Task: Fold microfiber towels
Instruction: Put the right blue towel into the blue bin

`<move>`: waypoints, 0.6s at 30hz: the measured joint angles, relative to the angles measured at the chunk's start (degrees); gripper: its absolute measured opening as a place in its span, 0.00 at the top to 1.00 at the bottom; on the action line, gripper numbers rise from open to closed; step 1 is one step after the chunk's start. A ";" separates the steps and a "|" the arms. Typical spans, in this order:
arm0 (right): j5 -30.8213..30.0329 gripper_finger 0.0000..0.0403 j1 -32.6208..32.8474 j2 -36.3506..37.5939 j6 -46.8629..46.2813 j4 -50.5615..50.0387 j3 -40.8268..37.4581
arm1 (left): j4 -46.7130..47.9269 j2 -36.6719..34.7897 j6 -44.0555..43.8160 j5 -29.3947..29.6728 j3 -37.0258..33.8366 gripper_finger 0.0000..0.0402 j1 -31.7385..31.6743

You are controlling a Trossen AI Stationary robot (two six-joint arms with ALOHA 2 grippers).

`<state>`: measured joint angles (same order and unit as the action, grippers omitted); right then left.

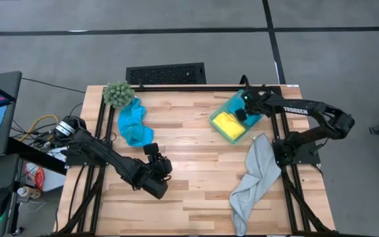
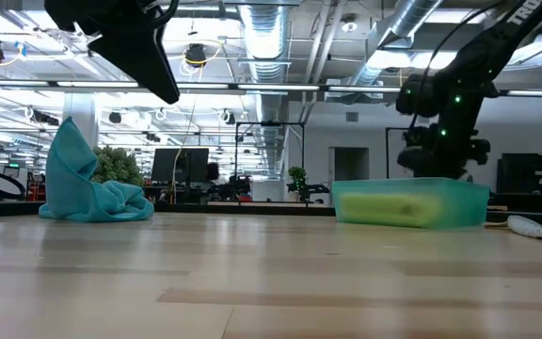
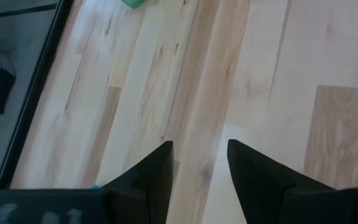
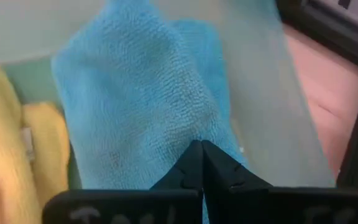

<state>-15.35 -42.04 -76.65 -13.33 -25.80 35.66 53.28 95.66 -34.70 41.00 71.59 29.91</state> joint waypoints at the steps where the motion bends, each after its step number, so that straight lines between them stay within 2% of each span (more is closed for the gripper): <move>1: 0.00 0.94 0.23 -0.26 0.39 -0.24 0.00 | 0.00 0.00 0.00 -0.03 0.00 0.64 0.02; 8: -1.15 0.90 1.54 2.32 1.22 -1.55 0.00 | 0.00 0.00 -0.82 -0.05 0.00 0.64 0.01; 12: -2.74 0.83 1.34 5.64 1.78 -4.44 0.82 | 0.00 0.00 -0.95 -0.04 0.00 0.64 0.02; 18: -2.71 0.75 1.54 10.43 1.78 0.08 1.01 | -0.02 0.00 -0.58 0.28 0.02 0.64 -0.55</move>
<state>-18.06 -40.50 -66.22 -11.54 -25.72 36.67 53.25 95.66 -35.28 41.28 71.61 29.36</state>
